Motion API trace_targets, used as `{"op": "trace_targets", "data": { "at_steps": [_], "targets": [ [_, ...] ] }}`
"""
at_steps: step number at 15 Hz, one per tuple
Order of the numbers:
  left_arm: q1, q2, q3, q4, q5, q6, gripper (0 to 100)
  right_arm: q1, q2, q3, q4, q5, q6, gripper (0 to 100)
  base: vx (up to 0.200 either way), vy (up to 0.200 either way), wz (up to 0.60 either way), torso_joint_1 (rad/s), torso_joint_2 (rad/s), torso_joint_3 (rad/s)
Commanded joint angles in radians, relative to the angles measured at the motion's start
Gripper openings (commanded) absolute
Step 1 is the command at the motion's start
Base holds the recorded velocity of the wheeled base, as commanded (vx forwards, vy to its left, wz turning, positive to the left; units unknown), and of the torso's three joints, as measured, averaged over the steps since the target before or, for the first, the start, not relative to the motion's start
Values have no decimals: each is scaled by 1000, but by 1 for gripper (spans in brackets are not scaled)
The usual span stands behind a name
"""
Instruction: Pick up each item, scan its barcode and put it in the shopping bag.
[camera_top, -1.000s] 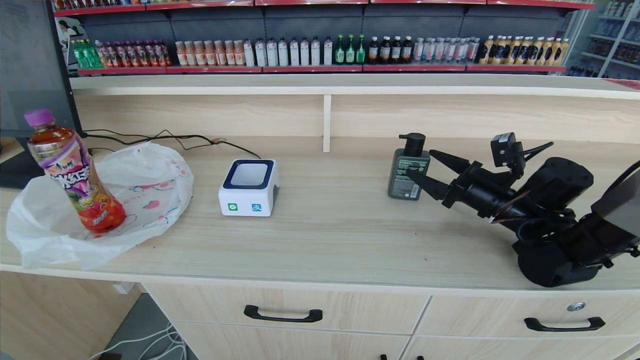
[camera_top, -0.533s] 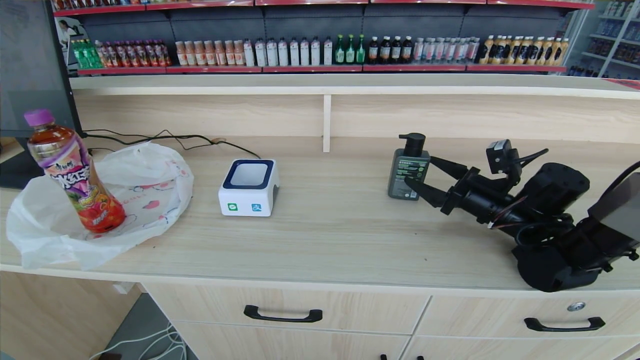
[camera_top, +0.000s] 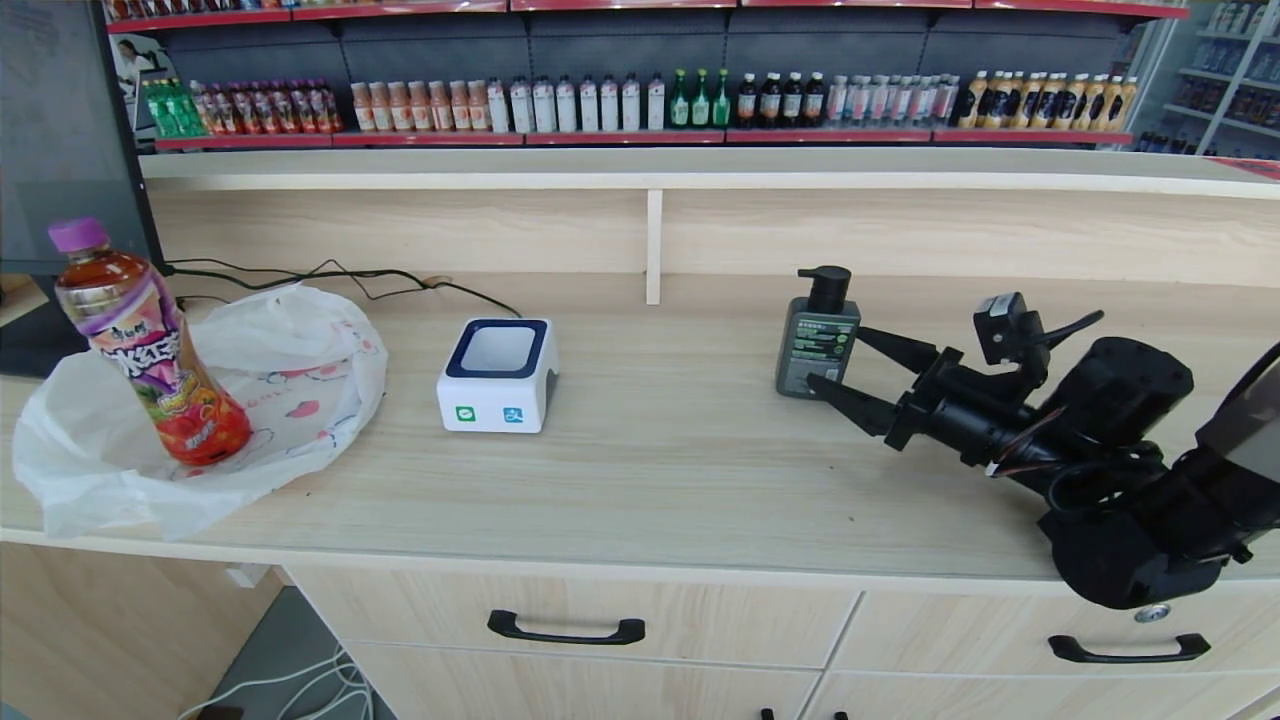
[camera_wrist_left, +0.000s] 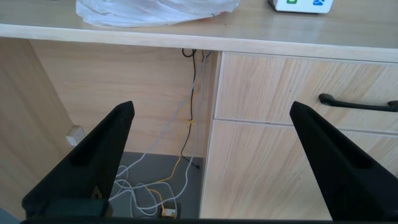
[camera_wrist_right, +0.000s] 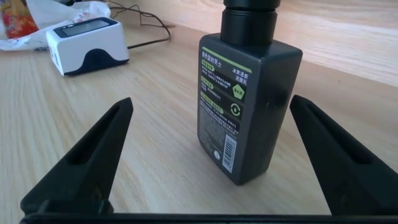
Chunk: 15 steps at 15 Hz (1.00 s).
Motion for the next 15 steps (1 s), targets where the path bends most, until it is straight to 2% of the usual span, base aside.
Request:
{"op": "trace_targets", "data": {
  "at_steps": [1, 11, 15],
  "targets": [
    [0, 0, 0, 0, 0, 0, 100, 0, -9, 1, -1, 0, 0, 100, 0, 0, 0, 0, 0, 0],
    [0, 0, 0, -2, 0, 1, 100, 57, -34, 52, -1, -1, -32, 100, 0, 0, 0, 0, 0, 0],
    [0, 0, 0, -3, 0, 0, 100, -30, -20, 8, -1, -18, -32, 100, 0, 0, 0, 0, 0, 0]
  ]
}}
